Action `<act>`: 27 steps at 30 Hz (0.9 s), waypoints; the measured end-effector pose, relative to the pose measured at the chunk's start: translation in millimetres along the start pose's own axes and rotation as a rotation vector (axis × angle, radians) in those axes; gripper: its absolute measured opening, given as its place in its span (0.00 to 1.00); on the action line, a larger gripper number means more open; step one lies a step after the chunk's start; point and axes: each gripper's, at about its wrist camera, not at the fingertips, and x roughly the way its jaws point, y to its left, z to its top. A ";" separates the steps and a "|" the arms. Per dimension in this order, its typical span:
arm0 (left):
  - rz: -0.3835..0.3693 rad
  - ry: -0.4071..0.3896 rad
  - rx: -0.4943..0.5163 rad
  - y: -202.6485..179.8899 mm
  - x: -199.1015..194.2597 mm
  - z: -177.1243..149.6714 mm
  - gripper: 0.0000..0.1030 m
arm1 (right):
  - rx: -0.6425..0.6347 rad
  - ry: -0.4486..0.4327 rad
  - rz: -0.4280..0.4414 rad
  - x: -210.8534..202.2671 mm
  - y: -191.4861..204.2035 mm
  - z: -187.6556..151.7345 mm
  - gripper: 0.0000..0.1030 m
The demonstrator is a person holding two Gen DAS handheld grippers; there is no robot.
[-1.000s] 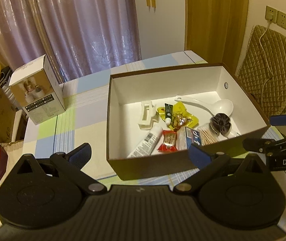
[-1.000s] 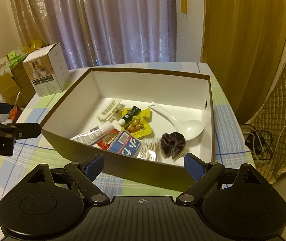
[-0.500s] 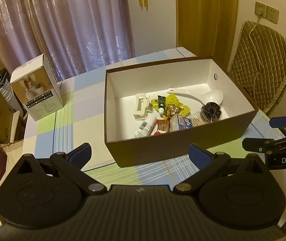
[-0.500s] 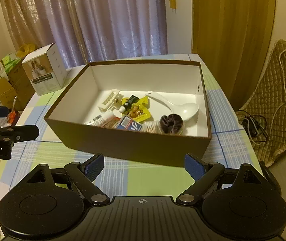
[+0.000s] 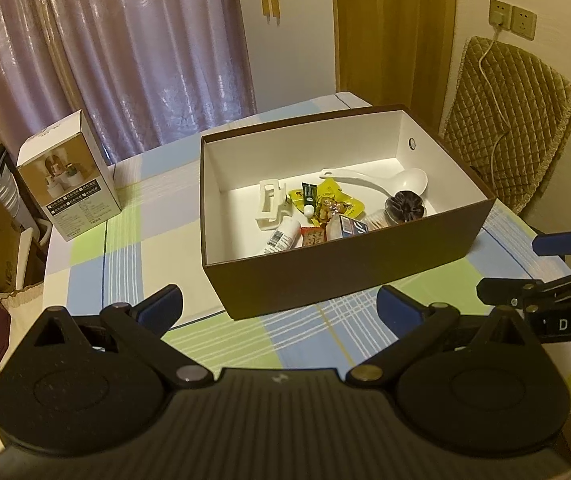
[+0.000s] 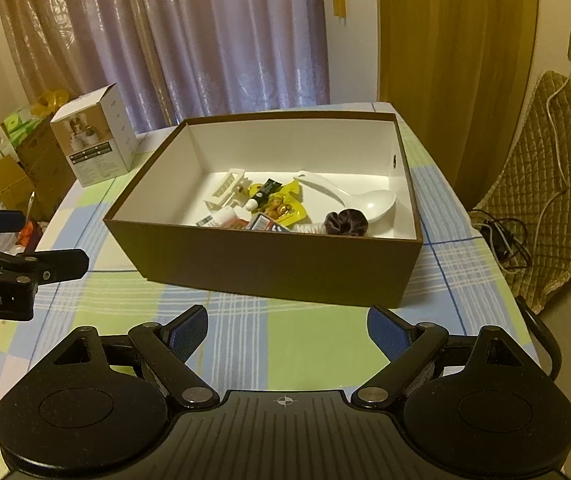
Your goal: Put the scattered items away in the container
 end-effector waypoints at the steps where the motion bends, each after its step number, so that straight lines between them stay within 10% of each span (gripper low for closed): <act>1: 0.002 0.001 0.004 -0.2 -0.5 -0.9 0.99 | -0.003 0.001 0.001 -0.3 1.0 -0.9 0.89; 27: 0.004 0.036 0.026 2.1 1.0 -20.0 0.99 | 0.020 0.024 0.000 -3.2 8.1 -11.4 0.89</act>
